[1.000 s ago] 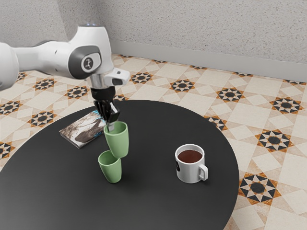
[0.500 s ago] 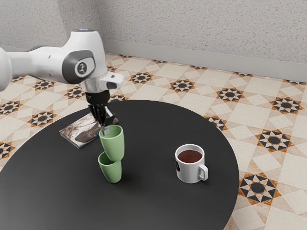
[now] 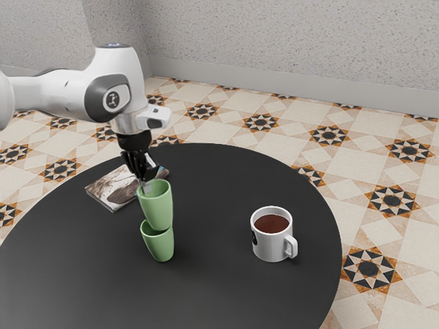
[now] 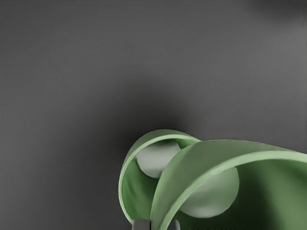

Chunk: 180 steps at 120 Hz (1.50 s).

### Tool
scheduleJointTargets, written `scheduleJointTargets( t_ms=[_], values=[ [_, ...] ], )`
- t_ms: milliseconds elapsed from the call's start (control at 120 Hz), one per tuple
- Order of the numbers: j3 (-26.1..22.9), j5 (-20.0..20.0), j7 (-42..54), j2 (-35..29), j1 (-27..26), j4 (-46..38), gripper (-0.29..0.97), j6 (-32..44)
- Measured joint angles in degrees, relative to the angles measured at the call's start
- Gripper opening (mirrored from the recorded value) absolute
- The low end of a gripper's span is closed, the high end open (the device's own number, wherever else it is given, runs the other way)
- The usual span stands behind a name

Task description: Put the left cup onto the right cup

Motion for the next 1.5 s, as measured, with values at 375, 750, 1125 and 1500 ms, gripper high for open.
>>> scheduleJointTargets(
  t_ms=[375,750,1125,1500],
  values=[
    [-0.02,-0.01,-0.04,-1.19,1.14,-1.85,-0.11,1.27],
    [0.02,0.0,0.02,-0.48,2.92,-1.85,-0.11,1.52],
    [0.0,0.02,-0.13,0.26,1.02,-1.85,-0.11,1.58],
    [-0.03,-0.19,-0.55,0.71,1.87,-2.02,0.19,1.4]
  ],
)
